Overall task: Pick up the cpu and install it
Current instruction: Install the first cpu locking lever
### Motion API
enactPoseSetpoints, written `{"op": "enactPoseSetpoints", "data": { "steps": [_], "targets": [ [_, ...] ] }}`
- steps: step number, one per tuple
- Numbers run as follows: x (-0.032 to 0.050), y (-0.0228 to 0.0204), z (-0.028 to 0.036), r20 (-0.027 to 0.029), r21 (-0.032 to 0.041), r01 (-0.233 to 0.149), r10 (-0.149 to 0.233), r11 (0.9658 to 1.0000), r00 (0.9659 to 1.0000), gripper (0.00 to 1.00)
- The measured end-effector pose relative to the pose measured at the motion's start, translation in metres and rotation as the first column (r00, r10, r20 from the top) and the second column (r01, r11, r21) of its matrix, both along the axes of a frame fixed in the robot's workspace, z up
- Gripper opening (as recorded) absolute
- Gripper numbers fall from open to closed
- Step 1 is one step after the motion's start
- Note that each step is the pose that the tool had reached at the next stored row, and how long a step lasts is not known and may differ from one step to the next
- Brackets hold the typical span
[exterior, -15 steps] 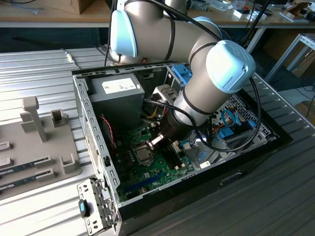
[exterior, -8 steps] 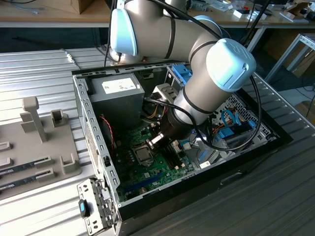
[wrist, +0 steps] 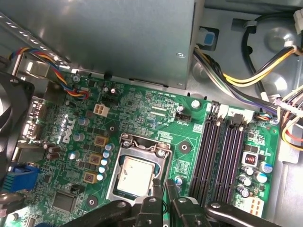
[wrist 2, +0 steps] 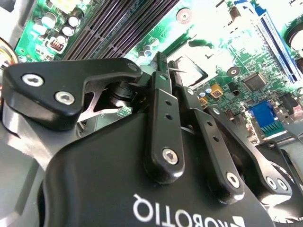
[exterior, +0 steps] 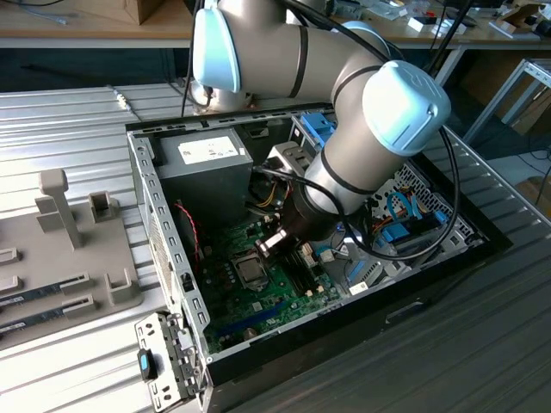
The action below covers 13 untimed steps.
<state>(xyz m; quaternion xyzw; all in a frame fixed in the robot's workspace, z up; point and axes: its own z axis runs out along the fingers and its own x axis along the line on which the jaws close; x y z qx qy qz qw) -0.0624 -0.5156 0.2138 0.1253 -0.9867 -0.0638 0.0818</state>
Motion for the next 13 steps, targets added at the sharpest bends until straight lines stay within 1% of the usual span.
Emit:
{"op": "enactPoseSetpoints", "data": {
  "steps": [6, 9, 10, 12, 13],
  "targets": [
    [0.0, 0.0016, 0.0024, -0.0001, -0.0002, 0.0, 0.0, 1.0, 1.0, 0.16],
    [-0.0001, 0.0042, 0.0035, -0.0002, -0.0004, 0.0, 0.0, 1.0, 1.0, 0.16],
    [0.0, 0.0063, 0.0036, 0.0, -0.0004, 0.0, 0.0, 1.0, 1.0, 0.16],
    [0.0, 0.0126, 0.0042, -0.0003, -0.0008, 0.0, 0.0, 1.0, 1.0, 0.16],
    [0.0, 0.0136, 0.0046, -0.0002, -0.0006, 0.0, 0.0, 1.0, 1.0, 0.16]
  ]
}}
